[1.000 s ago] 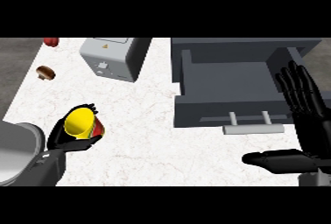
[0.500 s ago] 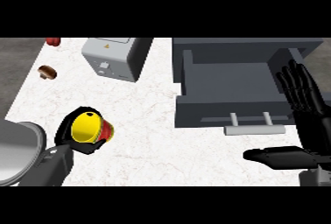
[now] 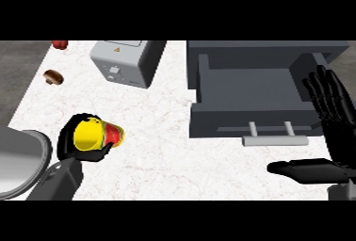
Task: Pick up the cup, place it into the drawer and close the drawer
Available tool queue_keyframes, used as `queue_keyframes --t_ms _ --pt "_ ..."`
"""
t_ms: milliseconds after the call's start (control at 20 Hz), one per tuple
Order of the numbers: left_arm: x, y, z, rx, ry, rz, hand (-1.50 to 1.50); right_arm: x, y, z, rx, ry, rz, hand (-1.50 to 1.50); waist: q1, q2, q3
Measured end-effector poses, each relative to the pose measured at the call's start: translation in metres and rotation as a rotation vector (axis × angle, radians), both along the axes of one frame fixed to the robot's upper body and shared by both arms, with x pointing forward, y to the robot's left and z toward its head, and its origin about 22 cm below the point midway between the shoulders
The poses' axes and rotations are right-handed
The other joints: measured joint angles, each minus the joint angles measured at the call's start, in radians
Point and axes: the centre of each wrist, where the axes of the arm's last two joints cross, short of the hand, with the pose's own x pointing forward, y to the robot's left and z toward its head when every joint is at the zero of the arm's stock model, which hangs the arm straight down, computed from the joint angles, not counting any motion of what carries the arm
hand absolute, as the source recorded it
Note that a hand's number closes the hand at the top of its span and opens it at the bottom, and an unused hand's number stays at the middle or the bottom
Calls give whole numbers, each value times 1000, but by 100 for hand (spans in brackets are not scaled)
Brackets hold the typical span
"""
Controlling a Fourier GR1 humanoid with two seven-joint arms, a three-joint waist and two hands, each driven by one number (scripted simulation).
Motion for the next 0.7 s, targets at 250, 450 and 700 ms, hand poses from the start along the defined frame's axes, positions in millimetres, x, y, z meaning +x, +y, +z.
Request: queue_keyframes --t_ms 250,450,700 --pt "14 -8 13 -2 -77 26 150 -2 -3 -7 7 -3 -16 -150 7 -4 2" --pt "39 -24 37 15 -145 -34 150 -6 -7 -5 8 1 -27 -150 13 -8 3" --pt "70 -57 79 61 -245 -95 150 -8 -9 -7 6 9 -35 -150 18 -11 4"
